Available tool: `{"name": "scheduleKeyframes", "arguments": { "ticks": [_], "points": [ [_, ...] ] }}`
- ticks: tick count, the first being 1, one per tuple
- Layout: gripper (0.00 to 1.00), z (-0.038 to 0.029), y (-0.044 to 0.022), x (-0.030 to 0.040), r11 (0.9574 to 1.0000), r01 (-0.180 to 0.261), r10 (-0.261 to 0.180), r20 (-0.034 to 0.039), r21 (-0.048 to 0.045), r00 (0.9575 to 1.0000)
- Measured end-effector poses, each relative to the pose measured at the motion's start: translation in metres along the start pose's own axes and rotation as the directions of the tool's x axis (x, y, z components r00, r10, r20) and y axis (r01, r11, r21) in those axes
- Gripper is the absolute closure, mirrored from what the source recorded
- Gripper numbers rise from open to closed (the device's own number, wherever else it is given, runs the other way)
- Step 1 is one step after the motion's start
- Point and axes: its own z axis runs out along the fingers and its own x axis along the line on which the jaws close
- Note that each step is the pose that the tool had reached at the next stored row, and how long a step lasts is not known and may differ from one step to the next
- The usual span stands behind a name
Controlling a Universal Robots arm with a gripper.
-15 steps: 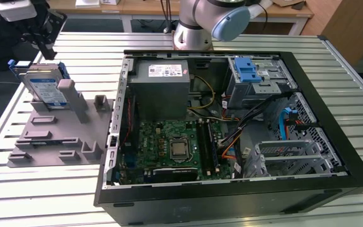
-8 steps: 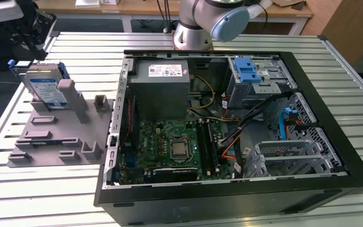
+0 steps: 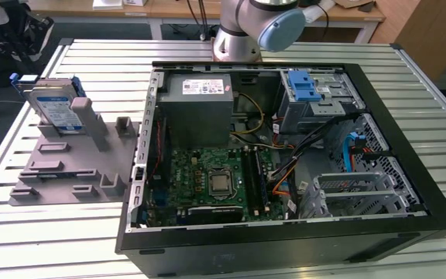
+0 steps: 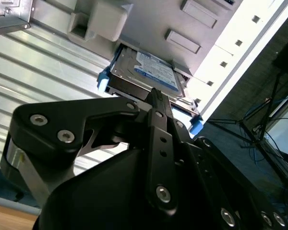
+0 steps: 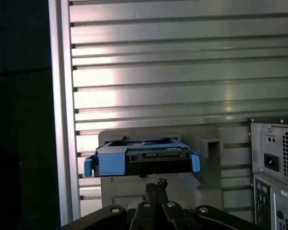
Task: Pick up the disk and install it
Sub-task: 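Reach for the disk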
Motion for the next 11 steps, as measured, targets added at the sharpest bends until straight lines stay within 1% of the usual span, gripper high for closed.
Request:
{"name": "scheduleKeyframes", "arguments": {
  "ticks": [4,11],
  "points": [
    [0.89,0.0017,0.0004,0.0061,1.0,0.0,0.0,-0.0012,0.0001,1.0],
    [0.89,0.0045,0.0038,0.0229,1.0,0.0,0.0,-0.0021,0.0002,1.0]
  ]
}}
